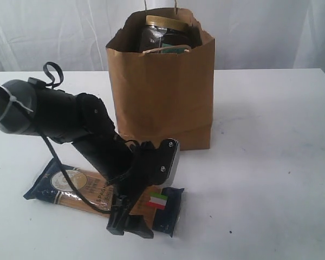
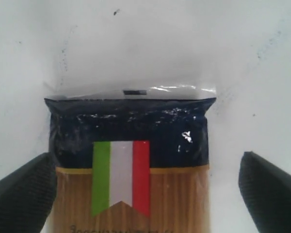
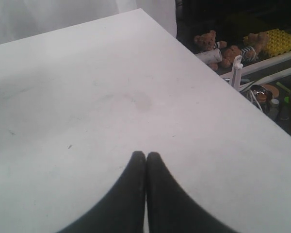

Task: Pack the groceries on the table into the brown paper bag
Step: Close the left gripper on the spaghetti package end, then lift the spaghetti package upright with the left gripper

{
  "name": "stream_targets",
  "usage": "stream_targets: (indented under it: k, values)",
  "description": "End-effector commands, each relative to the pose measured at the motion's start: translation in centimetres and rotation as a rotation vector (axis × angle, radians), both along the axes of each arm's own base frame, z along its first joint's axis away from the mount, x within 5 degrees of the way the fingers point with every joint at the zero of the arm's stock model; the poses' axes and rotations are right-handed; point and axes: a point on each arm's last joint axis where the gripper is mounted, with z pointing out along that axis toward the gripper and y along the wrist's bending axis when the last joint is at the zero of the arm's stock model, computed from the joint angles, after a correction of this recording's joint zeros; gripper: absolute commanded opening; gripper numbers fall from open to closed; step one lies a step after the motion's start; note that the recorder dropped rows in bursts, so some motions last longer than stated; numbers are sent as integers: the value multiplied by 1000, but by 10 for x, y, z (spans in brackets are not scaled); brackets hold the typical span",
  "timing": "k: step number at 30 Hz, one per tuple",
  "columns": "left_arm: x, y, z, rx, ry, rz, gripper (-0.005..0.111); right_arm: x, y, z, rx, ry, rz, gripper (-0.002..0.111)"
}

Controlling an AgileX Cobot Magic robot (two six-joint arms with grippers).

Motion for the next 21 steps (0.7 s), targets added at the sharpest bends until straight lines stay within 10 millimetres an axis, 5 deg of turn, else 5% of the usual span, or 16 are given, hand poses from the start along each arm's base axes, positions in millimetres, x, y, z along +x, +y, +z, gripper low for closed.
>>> stream_targets:
  k: [1,17,21]
  values:
    - [3,-5,4,8,5,-32,105,0,0,-1,-12,1,3,0]
    - [-2,7,-23,159,31,-161,103,0,0,-1,-12,1,3,0]
    - [0,6,-23,156,24,-136,81,0,0,-1,-12,1,3,0]
